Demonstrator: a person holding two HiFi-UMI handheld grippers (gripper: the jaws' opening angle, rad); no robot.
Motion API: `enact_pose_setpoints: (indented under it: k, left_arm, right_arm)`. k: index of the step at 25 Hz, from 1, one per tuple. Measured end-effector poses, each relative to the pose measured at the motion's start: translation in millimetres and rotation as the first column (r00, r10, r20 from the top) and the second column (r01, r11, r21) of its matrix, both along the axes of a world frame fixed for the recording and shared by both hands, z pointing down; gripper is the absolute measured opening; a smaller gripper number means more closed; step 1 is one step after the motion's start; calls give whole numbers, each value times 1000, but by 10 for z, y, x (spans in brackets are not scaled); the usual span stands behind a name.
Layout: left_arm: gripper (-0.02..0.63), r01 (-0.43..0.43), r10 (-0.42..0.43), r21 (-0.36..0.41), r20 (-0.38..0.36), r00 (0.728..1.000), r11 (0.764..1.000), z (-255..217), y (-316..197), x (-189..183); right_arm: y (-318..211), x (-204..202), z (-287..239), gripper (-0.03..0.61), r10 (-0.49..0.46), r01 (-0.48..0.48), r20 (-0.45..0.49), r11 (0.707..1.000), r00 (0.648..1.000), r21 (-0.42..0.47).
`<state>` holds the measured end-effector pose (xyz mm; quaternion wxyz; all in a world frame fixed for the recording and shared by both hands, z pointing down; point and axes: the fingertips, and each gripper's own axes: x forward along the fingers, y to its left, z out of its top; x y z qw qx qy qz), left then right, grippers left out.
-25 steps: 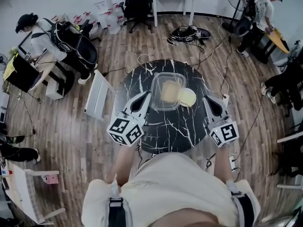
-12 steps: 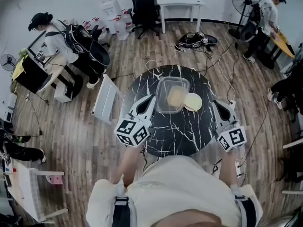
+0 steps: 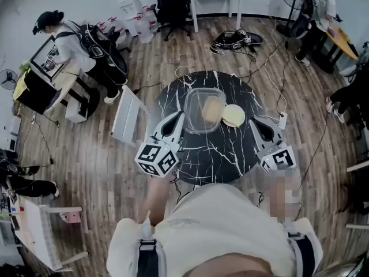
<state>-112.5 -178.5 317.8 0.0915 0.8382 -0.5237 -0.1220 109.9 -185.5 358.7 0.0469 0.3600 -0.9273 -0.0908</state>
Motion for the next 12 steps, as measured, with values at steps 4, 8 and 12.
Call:
enact_pose_setpoints:
  k: [4,8,12]
  left_arm:
    - [17,10,-10,1,1,1000,1000,-2,13,-7]
    - [17,20,-20,-18,6,1000,1000,71,44,-36]
    - [17,29,-28,-23,34,999,999,55,57,-108]
  right_arm:
    - [-78,10,6,6,-2,2,8,1000,1000,-8]
    - [-64,-22,74,6,-12,13,22,1000,1000,-28]
    - [-111,-131,80,6,-30,31,38,999,999,-28]
